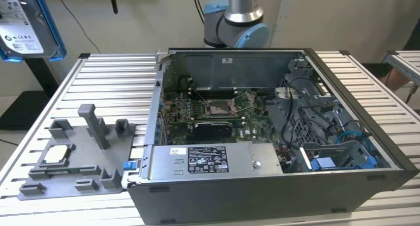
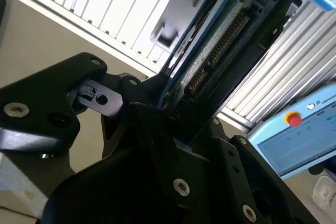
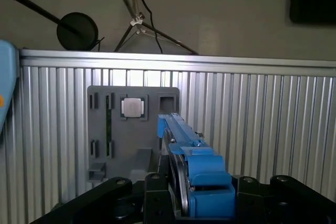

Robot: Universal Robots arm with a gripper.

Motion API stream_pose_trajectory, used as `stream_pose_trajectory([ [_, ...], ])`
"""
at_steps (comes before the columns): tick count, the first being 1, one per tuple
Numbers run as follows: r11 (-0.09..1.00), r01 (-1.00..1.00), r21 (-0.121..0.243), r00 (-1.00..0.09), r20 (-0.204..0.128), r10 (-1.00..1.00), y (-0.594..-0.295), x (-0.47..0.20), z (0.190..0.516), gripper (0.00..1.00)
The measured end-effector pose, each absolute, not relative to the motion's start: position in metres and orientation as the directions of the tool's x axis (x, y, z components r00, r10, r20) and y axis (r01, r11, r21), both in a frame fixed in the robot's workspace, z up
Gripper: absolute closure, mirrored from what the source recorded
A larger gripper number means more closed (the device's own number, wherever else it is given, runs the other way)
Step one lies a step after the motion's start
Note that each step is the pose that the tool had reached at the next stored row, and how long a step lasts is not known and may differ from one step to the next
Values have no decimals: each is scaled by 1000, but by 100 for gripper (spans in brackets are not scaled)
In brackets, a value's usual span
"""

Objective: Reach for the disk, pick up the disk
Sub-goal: 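Pick up the disk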

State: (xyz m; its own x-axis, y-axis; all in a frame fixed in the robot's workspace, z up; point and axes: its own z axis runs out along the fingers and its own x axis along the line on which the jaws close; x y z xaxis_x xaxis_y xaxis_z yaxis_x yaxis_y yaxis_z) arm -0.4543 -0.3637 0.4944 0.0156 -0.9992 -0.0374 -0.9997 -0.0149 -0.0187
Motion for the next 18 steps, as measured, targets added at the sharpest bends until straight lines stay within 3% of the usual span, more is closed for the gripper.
stream_pose_trajectory([
  [18, -15, -1000, -17, 16, -37, -999, -364, -440, 503, 100],
])
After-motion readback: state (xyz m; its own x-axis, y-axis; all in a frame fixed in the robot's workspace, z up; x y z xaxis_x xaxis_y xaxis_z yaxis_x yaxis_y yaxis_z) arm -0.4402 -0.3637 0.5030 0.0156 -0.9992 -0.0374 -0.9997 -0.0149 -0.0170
